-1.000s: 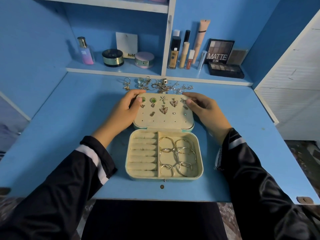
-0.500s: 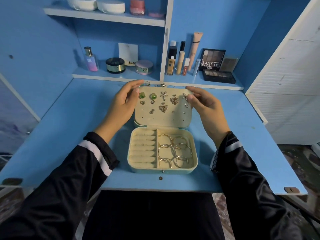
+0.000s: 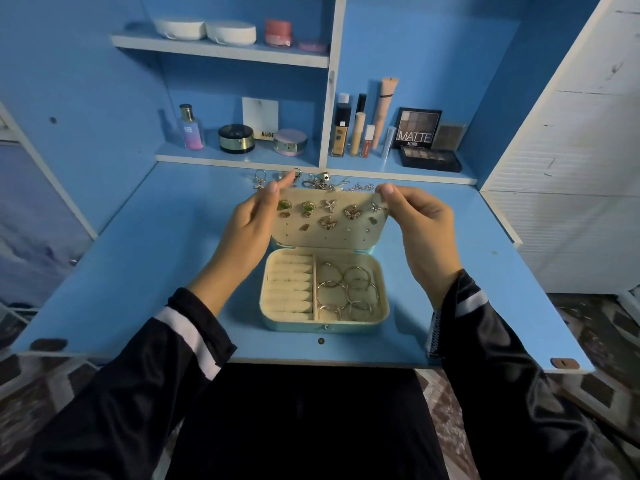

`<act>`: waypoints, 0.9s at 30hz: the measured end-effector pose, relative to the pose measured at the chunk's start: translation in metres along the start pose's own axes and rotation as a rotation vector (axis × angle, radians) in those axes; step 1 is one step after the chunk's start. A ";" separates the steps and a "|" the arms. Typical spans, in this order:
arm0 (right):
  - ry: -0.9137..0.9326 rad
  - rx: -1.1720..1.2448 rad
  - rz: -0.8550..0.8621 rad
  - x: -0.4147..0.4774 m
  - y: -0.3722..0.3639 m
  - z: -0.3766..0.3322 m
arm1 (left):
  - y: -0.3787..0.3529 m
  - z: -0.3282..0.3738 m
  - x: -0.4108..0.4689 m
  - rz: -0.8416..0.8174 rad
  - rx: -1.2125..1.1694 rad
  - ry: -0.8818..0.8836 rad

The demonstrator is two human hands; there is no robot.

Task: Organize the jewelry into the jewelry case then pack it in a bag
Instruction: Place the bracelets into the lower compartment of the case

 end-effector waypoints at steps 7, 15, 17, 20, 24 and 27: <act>-0.081 -0.108 -0.079 -0.034 -0.001 0.002 | -0.011 -0.002 -0.034 -0.073 -0.022 0.028; -0.200 -0.232 -0.352 -0.064 -0.001 0.016 | -0.019 -0.012 -0.072 -0.277 -0.032 0.161; -0.247 -0.317 -0.414 -0.069 0.000 0.022 | -0.019 -0.017 -0.078 -0.325 -0.024 0.179; -0.301 -0.405 -0.495 -0.073 0.010 0.037 | -0.018 -0.024 -0.085 -0.411 0.057 0.192; -0.298 -0.441 -0.521 -0.075 0.012 0.036 | -0.014 -0.027 -0.086 -0.473 0.157 0.228; -0.309 -0.450 -0.541 -0.077 0.013 0.038 | -0.011 -0.028 -0.086 -0.485 0.202 0.244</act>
Point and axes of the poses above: each hand's wrist, its own x-axis towards the middle knuckle, its own y-axis out of the back of the hand, z = x × y, the point moved 5 cm from there along x, towards the middle knuckle, and after that the axes turned 12 degrees about -z, right-handed, at the moved point
